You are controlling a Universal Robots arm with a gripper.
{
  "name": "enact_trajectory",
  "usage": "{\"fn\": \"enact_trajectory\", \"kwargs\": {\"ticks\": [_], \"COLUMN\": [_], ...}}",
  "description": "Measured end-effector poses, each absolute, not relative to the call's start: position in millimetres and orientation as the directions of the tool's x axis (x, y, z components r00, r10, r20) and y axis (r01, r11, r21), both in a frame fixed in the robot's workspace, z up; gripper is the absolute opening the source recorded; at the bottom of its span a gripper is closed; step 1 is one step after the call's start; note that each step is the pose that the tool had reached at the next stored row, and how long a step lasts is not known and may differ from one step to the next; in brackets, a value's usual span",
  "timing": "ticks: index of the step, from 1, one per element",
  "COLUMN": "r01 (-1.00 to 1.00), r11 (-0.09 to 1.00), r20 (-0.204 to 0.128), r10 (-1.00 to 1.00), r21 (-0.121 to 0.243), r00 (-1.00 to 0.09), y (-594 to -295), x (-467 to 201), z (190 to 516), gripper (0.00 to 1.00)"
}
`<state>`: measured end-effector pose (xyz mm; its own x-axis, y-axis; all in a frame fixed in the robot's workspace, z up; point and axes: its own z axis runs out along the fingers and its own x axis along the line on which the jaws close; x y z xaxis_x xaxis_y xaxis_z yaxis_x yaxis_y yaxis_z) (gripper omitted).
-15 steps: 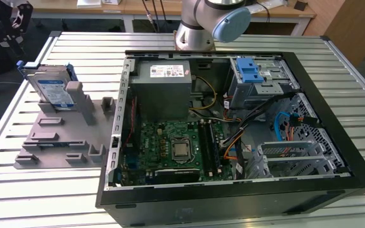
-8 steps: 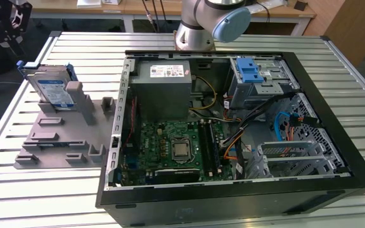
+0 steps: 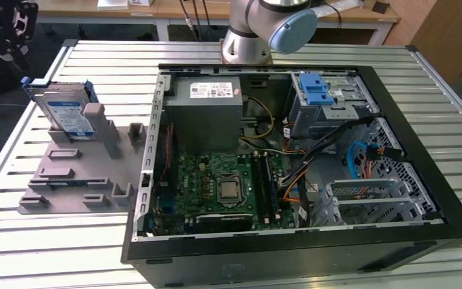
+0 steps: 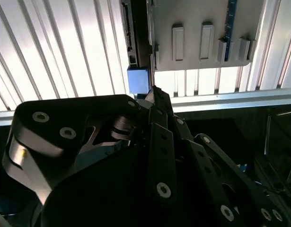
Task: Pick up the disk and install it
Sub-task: 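Pick up the disk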
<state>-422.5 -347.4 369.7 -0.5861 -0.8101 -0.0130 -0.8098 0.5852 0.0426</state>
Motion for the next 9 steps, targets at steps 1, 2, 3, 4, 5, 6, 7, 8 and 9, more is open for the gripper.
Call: {"fn": "enact_trajectory", "kwargs": {"ticks": [1,2,3,4,5,6,7,8,9], "r01": [-0.816,-0.819,-0.821,-0.824,-0.826,-0.828,-0.830,-0.833,-0.836], "r11": [0.577,0.572,0.569,0.565,0.562,0.559,0.556,0.552,0.548], "r20": [-0.013,-0.013,-0.013,-0.013,-0.013,-0.013,-0.013,-0.013,-0.013], "r10": [-0.816,-0.819,-0.822,-0.824,-0.826,-0.828,-0.831,-0.833,-0.836], "r21": [0.043,0.043,0.043,0.043,0.042,0.043,0.042,0.042,0.042], "r00": [-0.578,-0.573,-0.570,-0.566,-0.563,-0.560,-0.557,-0.553,-0.549], "y": [-347.3,-346.9,-346.4,-345.9,-345.3,-344.7,-344.1,-343.6,-343.1], "x": [-422.4,-422.4,-422.2,-422.1,-421.9,-421.7,-421.7,-421.6,-421.4], "z": [369.6,369.5,369.5,369.2,368.9,368.7,368.3,367.9,367.4], "gripper": [0.11,0.11,0.11,0.11,0.11,0.11,0.11,0.11,0.11]}}
